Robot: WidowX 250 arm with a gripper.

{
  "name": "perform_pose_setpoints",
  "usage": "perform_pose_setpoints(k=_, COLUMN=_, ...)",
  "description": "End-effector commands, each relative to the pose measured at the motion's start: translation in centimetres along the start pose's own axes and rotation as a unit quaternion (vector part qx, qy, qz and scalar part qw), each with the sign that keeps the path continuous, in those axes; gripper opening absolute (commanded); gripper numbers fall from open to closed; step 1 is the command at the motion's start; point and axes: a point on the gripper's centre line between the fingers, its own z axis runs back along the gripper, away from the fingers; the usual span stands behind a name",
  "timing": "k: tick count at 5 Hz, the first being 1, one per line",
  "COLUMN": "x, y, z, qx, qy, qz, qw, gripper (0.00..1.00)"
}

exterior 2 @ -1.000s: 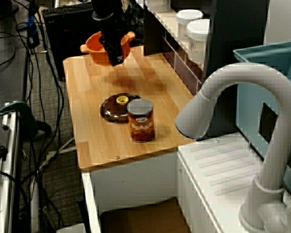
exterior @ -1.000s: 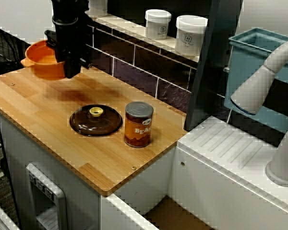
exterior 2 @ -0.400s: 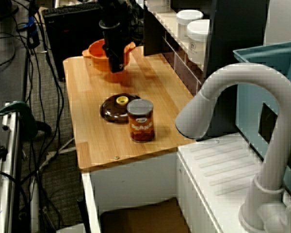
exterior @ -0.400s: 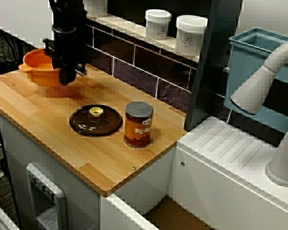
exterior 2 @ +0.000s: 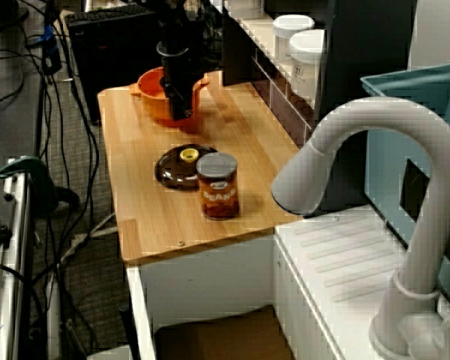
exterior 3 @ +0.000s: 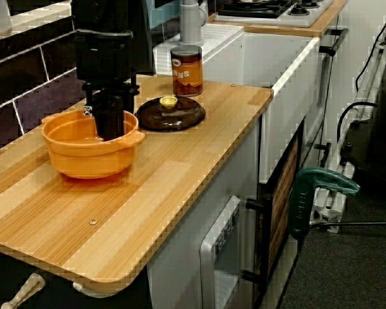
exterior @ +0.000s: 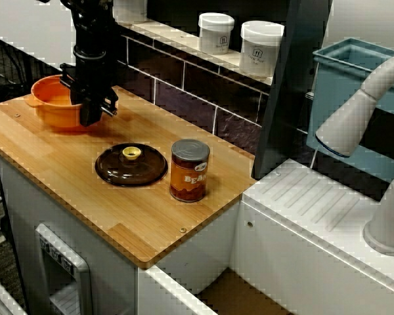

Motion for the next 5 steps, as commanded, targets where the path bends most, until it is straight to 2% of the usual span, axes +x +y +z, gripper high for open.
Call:
perform_pose_setpoints(k=1, x=0.8, y=1.1, z=1.1, qx=-0.009, qy=-0.002, qz=0.008, qw=0.9999, gripper=1.00)
perform_pose_setpoints(k=2, x=1.2, y=1.4, z=1.6, qx=-0.019, qy=0.004, qz=0.011, qw=0.9997, gripper=1.00)
perform_pose_setpoints(k=3, x=1.5, y=1.9, z=2.8, qx=-0.042, qy=0.013, qz=0.019, qw=0.9989, gripper=1.00)
perform_pose_setpoints(k=4, x=1.1, y=1.8, z=4.7, qx=-0.061, qy=0.004, qz=0.013, qw=0.9980, gripper=1.00)
perform_pose_setpoints(k=5, x=0.4, y=0.5, z=6.5, qx=-0.080, qy=-0.001, qz=-0.008, qw=0.9968, gripper=1.00)
